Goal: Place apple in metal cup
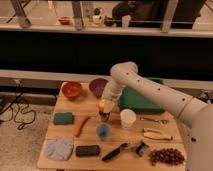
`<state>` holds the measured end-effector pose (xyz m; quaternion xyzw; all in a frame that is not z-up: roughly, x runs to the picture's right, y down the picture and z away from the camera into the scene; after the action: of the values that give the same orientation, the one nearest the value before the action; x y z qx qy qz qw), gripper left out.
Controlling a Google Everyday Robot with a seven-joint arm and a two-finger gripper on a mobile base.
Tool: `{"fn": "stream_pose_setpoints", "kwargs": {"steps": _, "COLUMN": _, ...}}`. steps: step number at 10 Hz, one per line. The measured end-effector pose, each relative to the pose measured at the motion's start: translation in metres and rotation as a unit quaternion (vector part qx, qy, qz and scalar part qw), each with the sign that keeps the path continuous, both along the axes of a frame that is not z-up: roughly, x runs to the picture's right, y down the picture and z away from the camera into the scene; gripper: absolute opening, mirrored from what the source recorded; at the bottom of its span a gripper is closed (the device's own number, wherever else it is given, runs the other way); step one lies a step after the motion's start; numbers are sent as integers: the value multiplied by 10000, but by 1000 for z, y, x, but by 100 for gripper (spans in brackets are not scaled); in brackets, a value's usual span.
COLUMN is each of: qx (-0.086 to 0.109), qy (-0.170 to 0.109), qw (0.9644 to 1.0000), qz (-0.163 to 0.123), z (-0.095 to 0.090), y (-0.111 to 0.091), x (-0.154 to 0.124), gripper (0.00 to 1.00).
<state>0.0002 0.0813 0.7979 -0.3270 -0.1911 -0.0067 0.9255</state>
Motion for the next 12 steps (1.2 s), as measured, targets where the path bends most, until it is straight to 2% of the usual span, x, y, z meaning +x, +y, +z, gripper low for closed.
{"fn": "stream_pose_setpoints", "kwargs": {"steps": 3, "qx": -75, "qy": -7, "qw": 9999, "qz": -76, "z": -2, "y": 8, "x": -1, "gripper": 5}}
{"fn": "stream_pose_setpoints", "kwargs": {"steps": 9, "qx": -229, "qy": -35, "qw": 9993, "qz": -300, "z": 7, "y": 18, "x": -14, "gripper": 5}}
{"fn": "stream_pose_setpoints", "kwargs": {"steps": 10, "qx": -231, "qy": -28, "qw": 9993, "qz": -293, "z": 7, "y": 18, "x": -13, "gripper": 8}}
{"fn": "stream_pose_setpoints", "kwargs": {"steps": 11, "qx": -231, "qy": -24, "qw": 9993, "qz": -288, "z": 7, "y": 18, "x": -12, "gripper": 16}}
{"fn": "stream_pose_setpoints", "kwargs": {"steps": 12, "qx": -231, "qy": -25, "qw": 9993, "qz": -289, "z": 7, "y": 18, "x": -12, "gripper": 28}}
